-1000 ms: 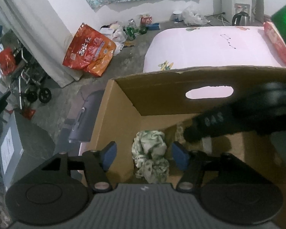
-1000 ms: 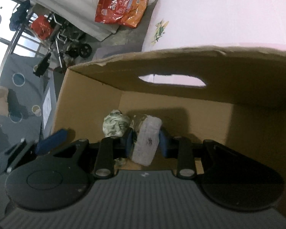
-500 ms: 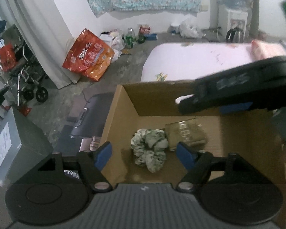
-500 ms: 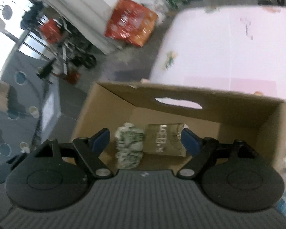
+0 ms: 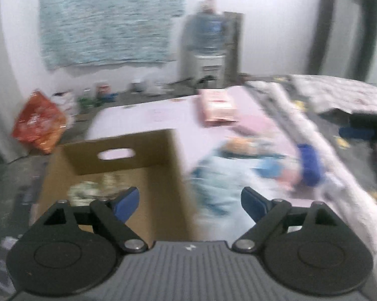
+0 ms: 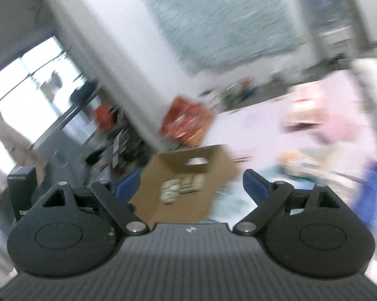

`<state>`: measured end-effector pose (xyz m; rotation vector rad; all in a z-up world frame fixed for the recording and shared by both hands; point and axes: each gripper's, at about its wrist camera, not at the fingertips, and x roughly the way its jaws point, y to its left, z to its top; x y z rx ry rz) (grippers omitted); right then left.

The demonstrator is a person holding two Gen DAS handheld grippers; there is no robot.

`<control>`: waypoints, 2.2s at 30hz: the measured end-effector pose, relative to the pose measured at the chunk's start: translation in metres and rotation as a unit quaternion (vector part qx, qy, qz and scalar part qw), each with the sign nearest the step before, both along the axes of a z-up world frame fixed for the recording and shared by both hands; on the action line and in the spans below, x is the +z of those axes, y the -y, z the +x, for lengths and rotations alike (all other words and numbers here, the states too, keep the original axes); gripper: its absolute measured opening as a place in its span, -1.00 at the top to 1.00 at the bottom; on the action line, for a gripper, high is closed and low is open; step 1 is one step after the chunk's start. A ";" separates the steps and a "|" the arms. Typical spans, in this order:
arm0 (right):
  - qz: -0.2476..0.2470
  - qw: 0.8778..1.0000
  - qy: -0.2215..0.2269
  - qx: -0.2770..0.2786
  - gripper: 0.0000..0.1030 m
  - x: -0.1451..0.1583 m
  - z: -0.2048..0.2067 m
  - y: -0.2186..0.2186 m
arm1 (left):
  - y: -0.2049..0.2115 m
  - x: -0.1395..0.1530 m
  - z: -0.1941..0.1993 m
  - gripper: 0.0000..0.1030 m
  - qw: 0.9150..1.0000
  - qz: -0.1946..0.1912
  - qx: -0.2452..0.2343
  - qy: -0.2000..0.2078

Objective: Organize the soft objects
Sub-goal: 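Move both tools back to the bed and grasp the yogurt cup with the right tool, then set the yogurt cup down on the bed and open the right tool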

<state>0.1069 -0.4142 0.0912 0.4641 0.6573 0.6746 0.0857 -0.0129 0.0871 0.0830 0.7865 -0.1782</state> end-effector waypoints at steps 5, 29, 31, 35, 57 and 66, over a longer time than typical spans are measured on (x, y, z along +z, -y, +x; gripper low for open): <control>-0.016 0.994 -0.023 -0.105 -0.72 -0.045 -0.051 0.085 | 0.070 -0.024 -0.016 -0.73 0.999 -0.002 -0.047 0.004; -0.305 0.939 -0.003 -0.158 -0.49 -0.198 0.006 0.092 | 0.260 -0.089 0.117 -0.62 0.980 0.079 -0.147 -0.113; -0.337 0.929 0.004 -0.152 -0.42 -0.208 0.014 0.087 | 0.268 -0.093 0.124 -0.62 0.978 0.086 -0.150 -0.115; -0.365 0.919 0.013 -0.150 -0.27 -0.216 0.016 0.087 | 0.272 -0.095 0.130 -0.62 0.978 0.082 -0.148 -0.121; -0.180 0.970 -0.112 -0.115 -0.23 -0.196 -0.084 0.104 | 0.239 -0.082 0.049 -0.62 0.977 0.053 -0.186 -0.086; -0.035 0.963 -0.243 -0.112 -0.24 -0.218 -0.089 0.132 | 0.212 -0.092 -0.023 -0.61 0.975 0.071 -0.204 -0.049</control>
